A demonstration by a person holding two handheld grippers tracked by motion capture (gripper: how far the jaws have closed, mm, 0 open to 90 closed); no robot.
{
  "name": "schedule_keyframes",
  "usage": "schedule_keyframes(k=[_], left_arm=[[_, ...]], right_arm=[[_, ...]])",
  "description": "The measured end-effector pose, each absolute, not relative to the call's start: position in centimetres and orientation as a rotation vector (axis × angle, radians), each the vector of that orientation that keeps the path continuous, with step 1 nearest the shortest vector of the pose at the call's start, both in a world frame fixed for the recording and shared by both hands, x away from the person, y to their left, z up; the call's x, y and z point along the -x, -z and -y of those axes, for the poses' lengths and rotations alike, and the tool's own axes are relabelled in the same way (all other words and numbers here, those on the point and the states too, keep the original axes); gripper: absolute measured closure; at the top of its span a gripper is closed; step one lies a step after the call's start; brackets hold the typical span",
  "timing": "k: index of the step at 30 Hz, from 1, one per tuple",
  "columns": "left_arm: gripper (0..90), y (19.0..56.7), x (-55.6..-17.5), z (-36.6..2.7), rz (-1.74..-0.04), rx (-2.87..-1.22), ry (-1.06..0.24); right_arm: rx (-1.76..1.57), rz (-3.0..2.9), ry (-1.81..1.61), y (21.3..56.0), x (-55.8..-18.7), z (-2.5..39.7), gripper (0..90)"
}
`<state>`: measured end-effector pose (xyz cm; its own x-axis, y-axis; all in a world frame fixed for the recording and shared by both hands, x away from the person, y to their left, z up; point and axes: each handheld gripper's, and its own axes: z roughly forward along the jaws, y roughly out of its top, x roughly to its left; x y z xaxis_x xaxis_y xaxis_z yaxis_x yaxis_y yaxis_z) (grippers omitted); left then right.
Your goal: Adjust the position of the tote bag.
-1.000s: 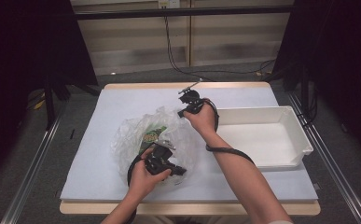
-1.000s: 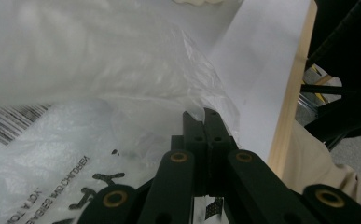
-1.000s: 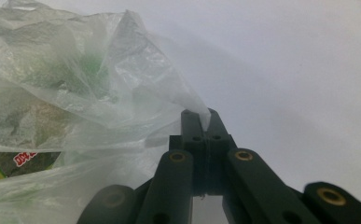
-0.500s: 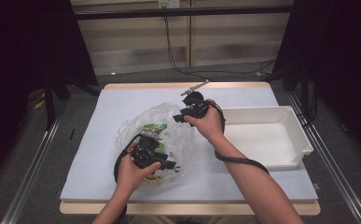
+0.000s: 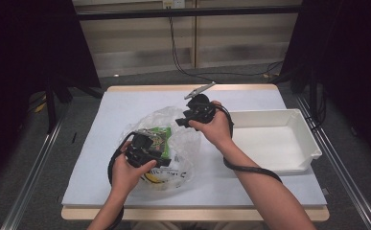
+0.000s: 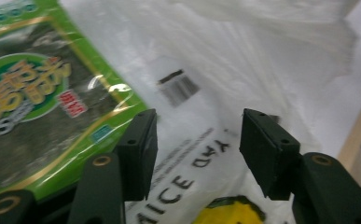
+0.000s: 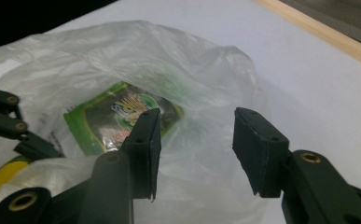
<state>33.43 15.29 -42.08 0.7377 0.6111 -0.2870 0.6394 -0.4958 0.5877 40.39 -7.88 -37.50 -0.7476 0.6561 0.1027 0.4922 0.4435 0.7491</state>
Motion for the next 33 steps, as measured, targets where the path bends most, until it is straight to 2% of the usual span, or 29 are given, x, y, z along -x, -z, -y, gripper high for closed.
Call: schedule_keyframes(k=[2, 3, 5, 6, 8, 14, 20, 24, 33], left_arm=[[55.7, 42.2, -33.8, -15.7, -0.951, -2.249, 0.053], [61.9, 42.3, -34.1, -15.9, -0.941, -2.266, 0.049], [68.3, 42.6, -34.4, -16.2, -0.990, -2.245, 0.034], [72.5, 42.6, -34.8, -16.6, -0.961, -2.294, 0.027], [75.8, 43.0, -35.1, -17.1, -0.988, -2.289, 0.022], [86.1, 43.6, -35.5, -18.7, -1.049, -2.283, 0.014], [90.0, 43.9, -35.5, -20.0, -1.126, -2.256, -0.003], [90.0, 44.3, -35.6, -20.8, -1.151, -2.299, -0.016], [90.0, 45.0, -36.3, -23.0, -1.245, -2.270, -0.045]], right_arm=[[-0.974, -2.505, -1.220, 37.4, -40.1, 7.4, 57.9], [-0.959, -2.512, -1.235, 37.4, -39.9, 7.1, 60.6], [-0.923, -2.536, -1.239, 37.6, -39.6, 6.5, 65.5], [-0.910, -2.555, -1.245, 37.7, -39.4, 6.1, 67.5], [-0.869, -2.591, -1.236, 38.2, -39.0, 5.4, 71.4], [-0.841, -2.662, -1.224, 40.0, -38.2, 3.9, 75.4], [-0.874, -2.703, -1.212, 42.1, -37.9, 3.6, 76.2], [-0.900, -2.708, -1.184, 42.9, -38.0, 3.7, 76.4], [-0.990, -2.711, -1.059, 44.5, -38.4, 4.5, 78.7]])
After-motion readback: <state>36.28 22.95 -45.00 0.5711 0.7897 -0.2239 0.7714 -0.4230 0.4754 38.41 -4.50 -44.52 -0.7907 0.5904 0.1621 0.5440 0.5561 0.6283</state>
